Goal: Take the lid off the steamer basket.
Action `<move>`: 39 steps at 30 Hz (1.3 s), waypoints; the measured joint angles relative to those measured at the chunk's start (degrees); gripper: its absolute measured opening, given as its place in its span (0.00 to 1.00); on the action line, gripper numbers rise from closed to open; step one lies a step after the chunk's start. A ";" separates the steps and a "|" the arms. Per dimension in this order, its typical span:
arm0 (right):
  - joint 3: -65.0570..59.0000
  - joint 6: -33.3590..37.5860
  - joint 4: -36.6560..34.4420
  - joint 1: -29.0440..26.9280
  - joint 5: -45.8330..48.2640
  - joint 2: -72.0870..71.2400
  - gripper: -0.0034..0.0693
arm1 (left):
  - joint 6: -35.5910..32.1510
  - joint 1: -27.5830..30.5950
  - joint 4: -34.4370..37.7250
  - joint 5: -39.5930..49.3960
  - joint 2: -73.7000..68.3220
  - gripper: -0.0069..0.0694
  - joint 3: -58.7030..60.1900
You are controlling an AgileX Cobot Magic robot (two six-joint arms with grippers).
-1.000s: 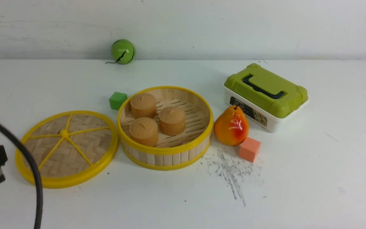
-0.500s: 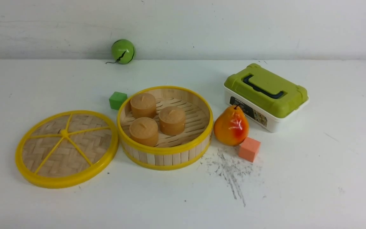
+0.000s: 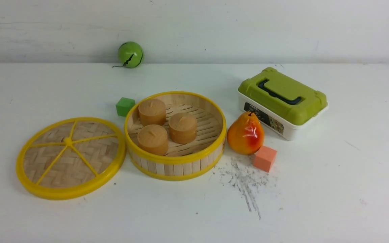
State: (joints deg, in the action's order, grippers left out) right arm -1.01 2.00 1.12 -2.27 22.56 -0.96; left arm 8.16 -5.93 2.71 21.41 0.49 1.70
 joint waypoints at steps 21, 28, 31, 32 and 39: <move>0.00 0.00 0.00 0.00 0.00 0.00 0.38 | 0.00 0.00 0.00 0.00 0.00 0.09 0.00; 0.00 0.00 0.00 0.00 0.00 0.00 0.38 | 0.00 0.00 0.00 0.00 0.00 0.11 0.00; 0.00 0.00 0.00 0.00 0.00 0.00 0.38 | 0.00 0.00 0.00 0.00 0.00 0.11 0.00; 0.00 0.00 0.00 0.00 0.00 0.00 0.38 | 0.00 0.00 0.00 0.00 0.00 0.11 0.00; 0.00 0.00 0.00 0.00 0.00 0.00 0.38 | 0.00 0.00 0.00 0.00 0.00 0.12 0.00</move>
State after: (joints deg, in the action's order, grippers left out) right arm -1.01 2.00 1.12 -2.27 22.56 -0.96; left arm 8.16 -5.93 2.71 21.41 0.49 1.70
